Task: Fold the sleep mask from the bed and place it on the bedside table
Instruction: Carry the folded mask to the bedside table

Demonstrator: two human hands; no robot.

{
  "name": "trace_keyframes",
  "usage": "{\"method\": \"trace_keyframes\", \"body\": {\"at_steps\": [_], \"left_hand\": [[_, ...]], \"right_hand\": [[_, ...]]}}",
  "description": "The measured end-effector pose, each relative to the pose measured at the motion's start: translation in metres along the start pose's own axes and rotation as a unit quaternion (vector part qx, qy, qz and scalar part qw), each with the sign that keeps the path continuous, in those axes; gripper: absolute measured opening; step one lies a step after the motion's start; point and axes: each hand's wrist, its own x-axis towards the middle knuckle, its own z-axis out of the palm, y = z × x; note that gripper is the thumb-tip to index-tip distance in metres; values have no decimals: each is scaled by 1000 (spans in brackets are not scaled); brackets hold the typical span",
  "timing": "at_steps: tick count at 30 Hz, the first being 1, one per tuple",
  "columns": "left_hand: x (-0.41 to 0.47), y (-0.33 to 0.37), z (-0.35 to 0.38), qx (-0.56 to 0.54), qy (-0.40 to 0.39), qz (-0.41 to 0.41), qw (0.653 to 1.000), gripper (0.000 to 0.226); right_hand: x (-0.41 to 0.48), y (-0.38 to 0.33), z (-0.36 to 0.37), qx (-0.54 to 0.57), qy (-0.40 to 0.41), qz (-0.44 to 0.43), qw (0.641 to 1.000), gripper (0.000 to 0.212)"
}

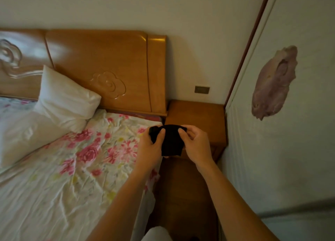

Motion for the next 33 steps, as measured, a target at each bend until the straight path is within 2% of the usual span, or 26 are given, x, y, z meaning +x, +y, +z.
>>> {"method": "trace_keyframes", "body": {"at_steps": [5, 14, 22, 28, 33], "left_hand": [[55, -10, 18, -7, 5, -23, 1000, 31], [203, 11, 58, -46, -40, 11, 998, 29], [287, -1, 84, -59, -65, 1, 996, 26], [337, -15, 118, -42, -84, -17, 995, 27], [390, -18, 149, 24, -90, -26, 995, 29]], "right_hand": [[58, 11, 2, 11, -6, 25, 1000, 15], [192, -9, -13, -15, 41, 17, 999, 34], [266, 5, -4, -25, 77, 40, 996, 27], [324, 27, -25, -58, 73, 55, 994, 18], [391, 46, -42, -56, 59, 57, 995, 28]]}}
